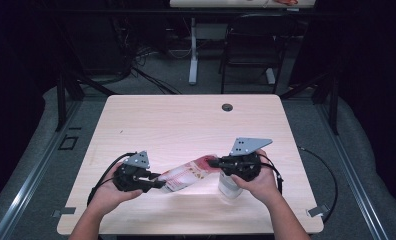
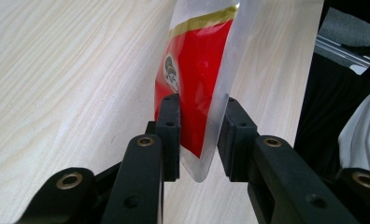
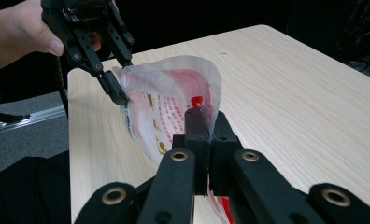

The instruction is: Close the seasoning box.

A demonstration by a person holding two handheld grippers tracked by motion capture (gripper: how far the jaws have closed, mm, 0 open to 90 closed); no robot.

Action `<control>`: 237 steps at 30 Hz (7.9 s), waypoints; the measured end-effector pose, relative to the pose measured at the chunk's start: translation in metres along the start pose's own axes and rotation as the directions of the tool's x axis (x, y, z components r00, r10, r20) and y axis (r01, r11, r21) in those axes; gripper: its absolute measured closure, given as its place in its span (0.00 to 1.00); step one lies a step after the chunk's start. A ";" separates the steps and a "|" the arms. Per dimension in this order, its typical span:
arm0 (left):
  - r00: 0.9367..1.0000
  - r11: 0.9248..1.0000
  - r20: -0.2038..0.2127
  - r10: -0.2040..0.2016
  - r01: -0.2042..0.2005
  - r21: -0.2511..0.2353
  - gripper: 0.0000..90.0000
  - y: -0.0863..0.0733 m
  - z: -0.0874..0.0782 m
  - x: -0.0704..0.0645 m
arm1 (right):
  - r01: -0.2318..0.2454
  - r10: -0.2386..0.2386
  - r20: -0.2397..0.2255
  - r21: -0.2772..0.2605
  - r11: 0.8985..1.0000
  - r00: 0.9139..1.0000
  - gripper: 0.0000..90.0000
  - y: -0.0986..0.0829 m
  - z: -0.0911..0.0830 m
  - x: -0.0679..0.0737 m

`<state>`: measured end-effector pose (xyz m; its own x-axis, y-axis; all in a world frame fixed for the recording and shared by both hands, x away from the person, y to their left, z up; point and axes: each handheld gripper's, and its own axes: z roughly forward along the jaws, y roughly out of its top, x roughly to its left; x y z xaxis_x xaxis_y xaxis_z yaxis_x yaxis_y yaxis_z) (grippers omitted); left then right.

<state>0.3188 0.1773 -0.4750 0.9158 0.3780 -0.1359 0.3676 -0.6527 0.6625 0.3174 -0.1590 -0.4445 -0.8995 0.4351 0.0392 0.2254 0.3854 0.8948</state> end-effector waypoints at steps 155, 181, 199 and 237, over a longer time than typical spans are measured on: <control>0.989 0.964 -0.008 0.149 -0.144 0.224 0.85 0.115 -0.049 -0.018 | -0.089 0.087 0.052 0.027 0.996 0.995 1.00 -0.017 -0.045 -0.023; 0.984 0.961 -0.011 0.177 -0.170 0.219 0.87 0.134 -0.053 -0.026 | -0.108 0.105 0.068 0.038 0.993 0.992 0.99 -0.020 -0.050 -0.027; 0.983 0.962 -0.009 0.181 -0.175 0.212 0.88 0.139 -0.053 -0.024 | -0.119 0.116 0.071 0.033 0.992 0.991 0.99 -0.023 -0.050 -0.030; 0.978 0.958 -0.004 0.207 -0.202 0.204 0.91 0.153 -0.054 -0.033 | -0.145 0.141 0.084 0.049 0.988 0.987 1.00 -0.029 -0.058 -0.024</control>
<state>0.3365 0.1007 -0.3289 0.9715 0.2369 0.0070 0.2001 -0.8357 0.5115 0.3111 -0.2278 -0.4452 -0.8243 0.5517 0.1271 0.3715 0.3576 0.8568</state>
